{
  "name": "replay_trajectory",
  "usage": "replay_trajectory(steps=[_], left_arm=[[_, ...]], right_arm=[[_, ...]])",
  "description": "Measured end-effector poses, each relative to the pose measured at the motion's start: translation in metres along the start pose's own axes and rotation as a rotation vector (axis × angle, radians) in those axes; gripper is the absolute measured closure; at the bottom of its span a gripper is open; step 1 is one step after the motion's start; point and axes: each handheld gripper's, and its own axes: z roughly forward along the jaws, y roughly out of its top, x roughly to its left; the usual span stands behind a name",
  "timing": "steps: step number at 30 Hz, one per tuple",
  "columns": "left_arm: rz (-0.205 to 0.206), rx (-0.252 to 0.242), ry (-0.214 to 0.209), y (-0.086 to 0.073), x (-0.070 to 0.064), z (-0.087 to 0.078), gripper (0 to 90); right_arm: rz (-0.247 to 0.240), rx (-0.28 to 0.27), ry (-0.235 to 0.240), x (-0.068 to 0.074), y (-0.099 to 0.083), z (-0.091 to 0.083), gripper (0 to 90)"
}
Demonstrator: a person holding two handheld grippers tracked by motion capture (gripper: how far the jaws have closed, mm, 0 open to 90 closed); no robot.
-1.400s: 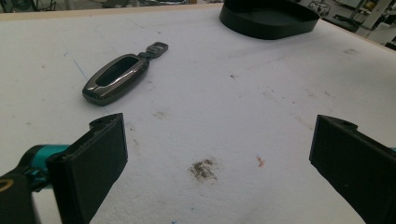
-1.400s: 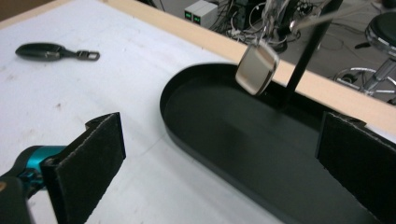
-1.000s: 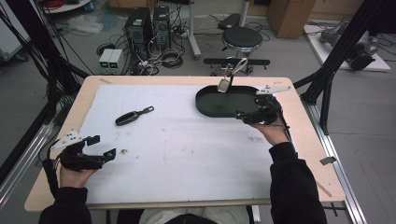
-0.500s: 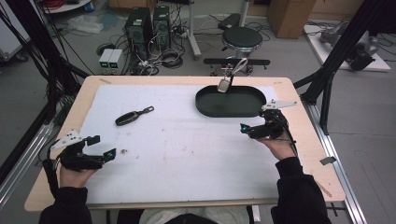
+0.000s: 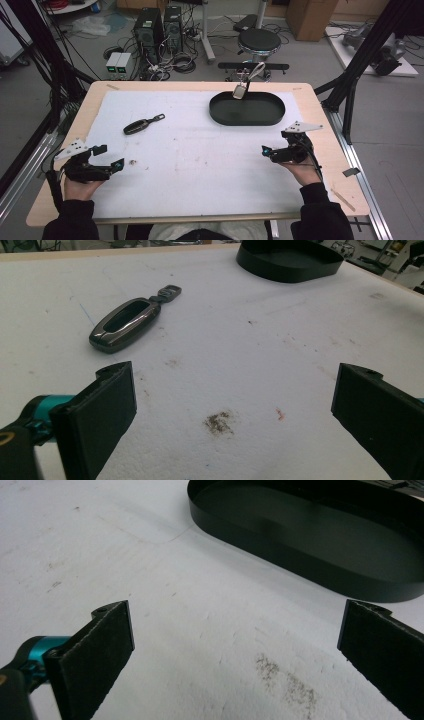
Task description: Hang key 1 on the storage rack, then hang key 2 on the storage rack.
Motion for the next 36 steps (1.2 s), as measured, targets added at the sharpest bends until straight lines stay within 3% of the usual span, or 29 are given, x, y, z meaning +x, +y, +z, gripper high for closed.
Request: replay_trajectory(steps=[19, 25, 36], left_arm=[[0.005, 0.024, 0.009, 0.000, -0.001, 0.000, 4.7], [0.013, 0.039, 0.016, 0.011, 0.003, 0.004, 4.7], [0.071, 0.094, 0.030, 0.036, 0.004, 0.017, 4.7]], right_arm=[[0.033, -0.015, -0.026, -0.004, -0.033, -0.014, 0.8], [0.042, -0.034, -0.025, -0.005, -0.036, -0.018, 0.8], [0.036, -0.025, -0.028, -0.002, -0.041, -0.016, 0.8]])
